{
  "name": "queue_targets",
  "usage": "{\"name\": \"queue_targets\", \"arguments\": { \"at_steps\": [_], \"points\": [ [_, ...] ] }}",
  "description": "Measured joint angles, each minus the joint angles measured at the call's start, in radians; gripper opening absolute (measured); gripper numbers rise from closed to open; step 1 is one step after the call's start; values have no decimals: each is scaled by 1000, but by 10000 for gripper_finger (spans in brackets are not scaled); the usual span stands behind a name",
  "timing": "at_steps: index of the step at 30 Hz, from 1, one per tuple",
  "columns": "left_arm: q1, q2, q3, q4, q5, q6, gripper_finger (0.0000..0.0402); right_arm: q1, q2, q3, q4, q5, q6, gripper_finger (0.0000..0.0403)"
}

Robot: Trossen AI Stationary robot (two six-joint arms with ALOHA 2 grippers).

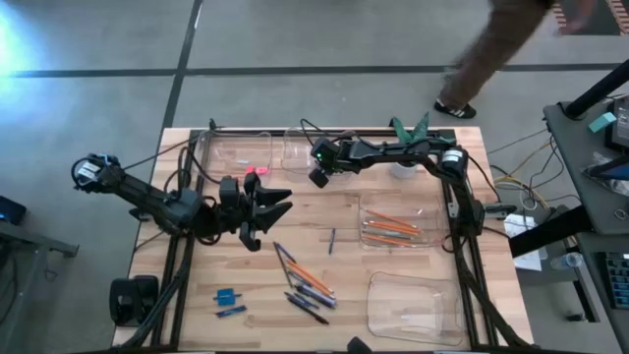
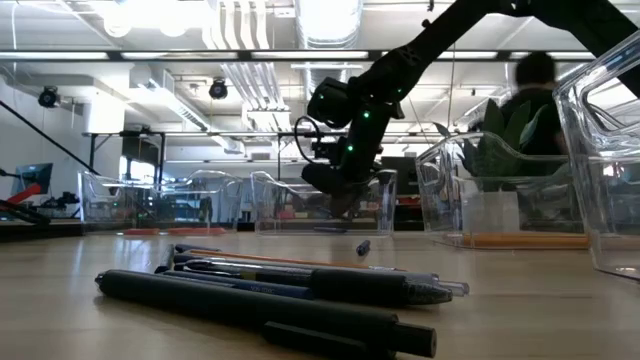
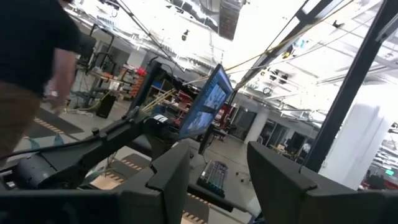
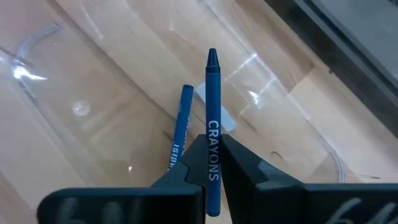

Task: Sort crayons/erasers/pens/pencils in bins
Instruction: Put the blue crayon into the top right transparent bin

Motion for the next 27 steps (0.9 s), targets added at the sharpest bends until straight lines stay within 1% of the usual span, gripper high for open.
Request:
{"name": "queue_targets", "arguments": {
  "at_steps": [5, 8, 11, 18, 20, 22, 25, 27],
  "points": [
    [0, 0, 0, -13, 2, 0, 148, 0, 10, 2, 5, -2, 6, 23],
    [0, 0, -1, -27, 2, 0, 148, 0, 11, 2, 5, -1, 20, 31],
    [0, -1, -1, -26, 2, 0, 148, 0, 10, 2, 5, 0, 22, 52],
    [0, -18, -2, -32, 4, 50, 148, -2, -5, 1, -6, 2, 22, 119],
    [0, -29, -2, -62, 4, 51, 148, -5, -26, -1, -8, 2, 22, 132],
    [0, -38, -3, -97, 4, 50, 148, -7, -61, 0, -7, 30, 31, 140],
    [0, -52, -3, -127, 4, 49, 148, -11, -128, 16, -3, 86, 24, 143],
    [0, -57, -3, -134, 3, 49, 148, -13, -178, 26, -7, 80, 19, 140]
  ]
}}
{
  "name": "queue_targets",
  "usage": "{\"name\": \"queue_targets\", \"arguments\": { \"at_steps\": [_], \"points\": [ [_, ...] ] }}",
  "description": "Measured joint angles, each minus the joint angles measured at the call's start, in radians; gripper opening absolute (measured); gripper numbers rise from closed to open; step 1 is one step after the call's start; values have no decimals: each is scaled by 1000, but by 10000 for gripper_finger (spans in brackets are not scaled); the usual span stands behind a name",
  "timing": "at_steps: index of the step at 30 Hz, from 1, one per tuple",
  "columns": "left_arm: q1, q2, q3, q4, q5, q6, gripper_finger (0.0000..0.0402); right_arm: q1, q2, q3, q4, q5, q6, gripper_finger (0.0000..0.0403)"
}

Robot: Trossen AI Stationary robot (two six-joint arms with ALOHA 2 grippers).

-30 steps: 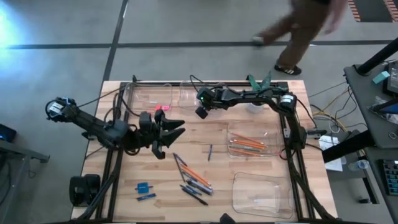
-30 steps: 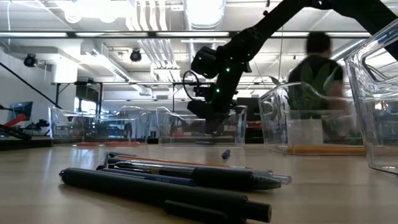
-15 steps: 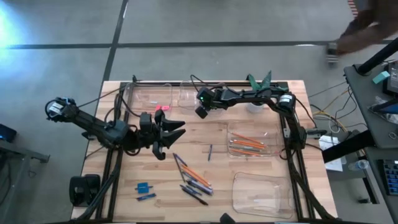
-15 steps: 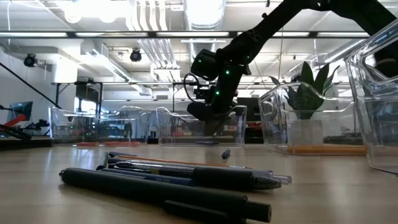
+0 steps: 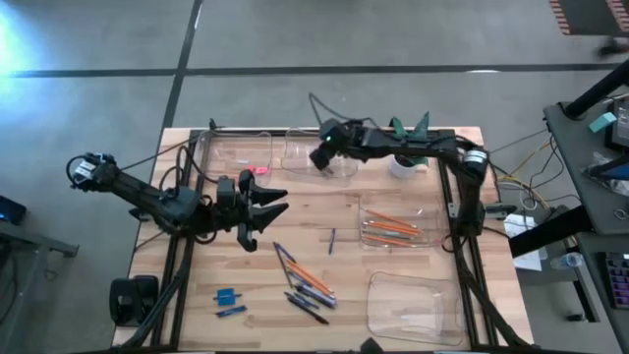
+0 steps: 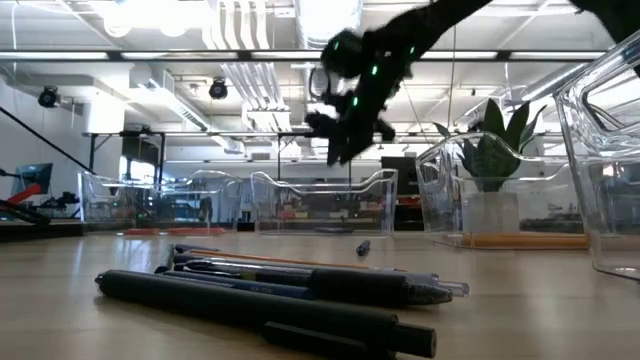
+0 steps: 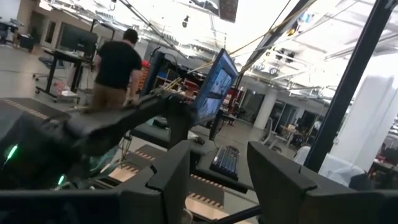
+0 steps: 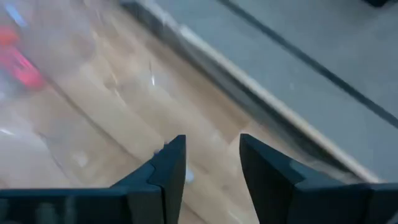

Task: Sort crayons/erasers/pens/pencils in bins
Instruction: Put the blue crayon into the top right transparent bin

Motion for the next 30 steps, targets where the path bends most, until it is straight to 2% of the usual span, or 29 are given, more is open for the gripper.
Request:
{"name": "queue_targets", "arguments": {
  "at_steps": [3, 6, 8, 11, 15, 21, 24, 30],
  "points": [
    [0, 0, 0, -6, 0, 0, 148, 3, -73, 23, -64, -42, 98, 133],
    [0, -6, 0, -22, 0, -5, 148, 15, -134, 26, -151, -148, 270, 127],
    [0, -6, 0, -22, 0, -5, 148, 37, -158, 23, -191, -209, 329, 125],
    [0, -8, 0, -24, 0, -6, 148, 100, -181, 22, -229, -277, 315, 127],
    [0, -10, 0, -24, 0, -6, 148, 200, -191, 22, -284, -300, 263, 127],
    [-1, -10, 0, -24, 1, -6, 148, 338, -166, 21, -387, -299, -44, 122],
    [-2, -10, 0, -23, 23, -12, 148, 400, -142, 21, -435, -299, -269, 121],
    [-3, -10, 0, -24, 72, -152, 148, 492, -68, 20, -463, -299, -732, 122]
  ]
}}
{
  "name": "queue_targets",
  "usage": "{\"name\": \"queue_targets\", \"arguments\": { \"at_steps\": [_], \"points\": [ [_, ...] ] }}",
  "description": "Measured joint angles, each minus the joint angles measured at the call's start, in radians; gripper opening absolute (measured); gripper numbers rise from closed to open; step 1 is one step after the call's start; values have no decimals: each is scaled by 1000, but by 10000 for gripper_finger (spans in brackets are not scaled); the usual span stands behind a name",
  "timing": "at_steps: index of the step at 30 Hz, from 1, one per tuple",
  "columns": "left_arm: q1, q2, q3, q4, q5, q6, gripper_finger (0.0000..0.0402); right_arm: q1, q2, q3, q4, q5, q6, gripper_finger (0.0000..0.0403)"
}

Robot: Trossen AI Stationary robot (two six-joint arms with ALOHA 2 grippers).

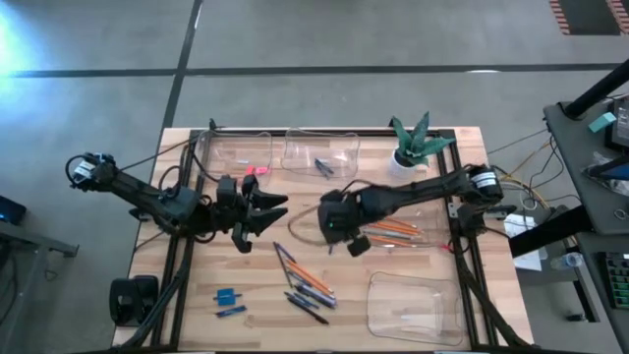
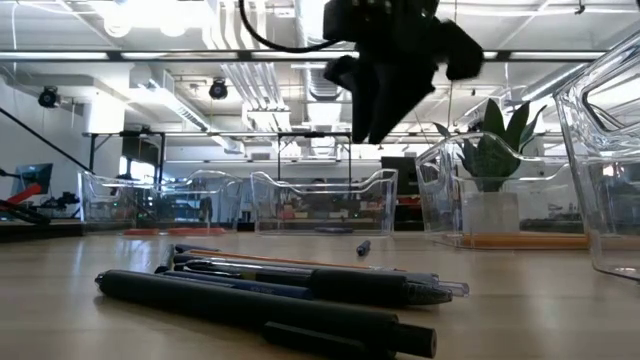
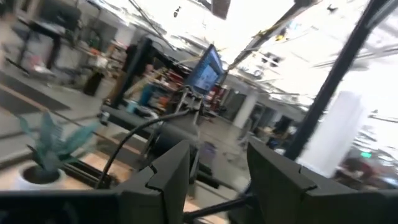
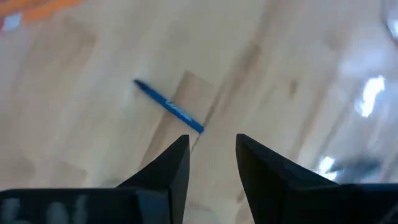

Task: Sort crayons/erasers/pens/pencils in bins
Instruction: Put the blue crayon into the top right transparent bin

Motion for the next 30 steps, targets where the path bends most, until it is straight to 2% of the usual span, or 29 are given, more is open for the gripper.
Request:
{"name": "queue_targets", "arguments": {
  "at_steps": [4, 7, 20, 26, 30],
  "points": [
    [-2, 0, 0, 1, 96, -14, 148, 27, 57, 0, 31, -37, -168, 118],
    [-13, 2, 0, 0, 110, -15, 148, 27, 108, 0, 59, -99, -217, 116],
    [-27, 3, 0, 1, 110, -13, 148, 26, 285, 56, 45, -101, -287, 116],
    [-27, 3, 0, 1, 110, -13, 148, 24, 302, 56, 51, -80, -310, 116],
    [-27, 3, 0, 0, 110, -12, 148, 19, 311, 58, 53, -54, -270, 116]
  ]
}}
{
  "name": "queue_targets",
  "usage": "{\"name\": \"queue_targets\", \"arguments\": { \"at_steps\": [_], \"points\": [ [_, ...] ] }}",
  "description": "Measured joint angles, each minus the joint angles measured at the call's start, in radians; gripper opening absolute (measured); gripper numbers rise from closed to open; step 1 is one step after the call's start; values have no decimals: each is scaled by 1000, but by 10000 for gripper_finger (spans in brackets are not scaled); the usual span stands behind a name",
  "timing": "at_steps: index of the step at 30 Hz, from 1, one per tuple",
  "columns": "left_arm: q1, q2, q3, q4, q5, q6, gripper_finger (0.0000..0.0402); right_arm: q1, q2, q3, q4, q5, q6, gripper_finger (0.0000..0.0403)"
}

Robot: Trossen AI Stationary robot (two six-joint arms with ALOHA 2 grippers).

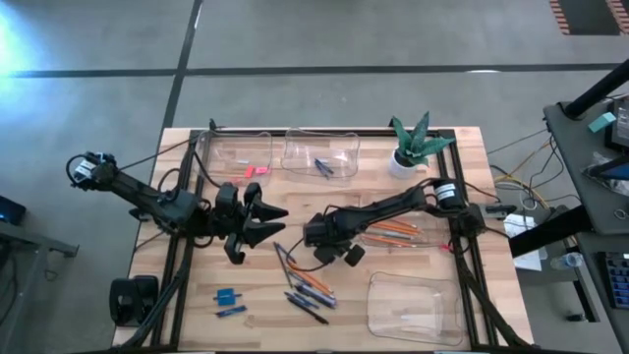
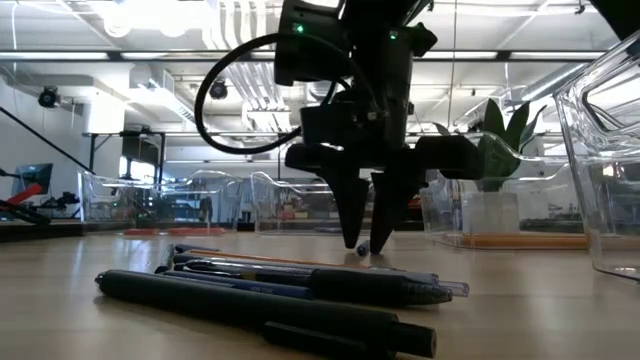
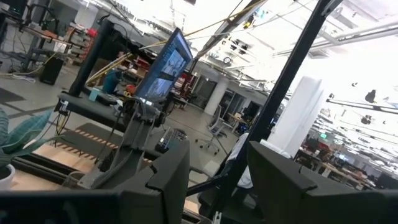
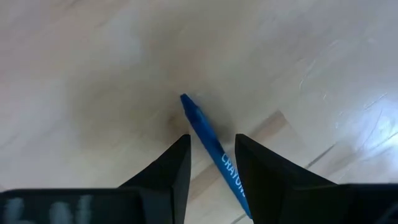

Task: Sort crayons/erasers/pens/pencils in bins
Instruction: Put the blue crayon into the top right transparent bin

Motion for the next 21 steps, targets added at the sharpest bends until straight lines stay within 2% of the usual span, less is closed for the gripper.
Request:
{"name": "queue_targets", "arguments": {
  "at_steps": [5, 14, 21],
  "points": [
    [0, 0, 0, 0, 0, 0, 148, -10, 14, 0, -5, -10, 44, 98],
    [0, 0, -1, 0, 0, 0, 148, -11, 23, 0, -4, -4, 127, 31],
    [0, 1, -2, 0, 0, 8, 148, -13, 19, 21, -9, 13, 226, 22]
  ]
}}
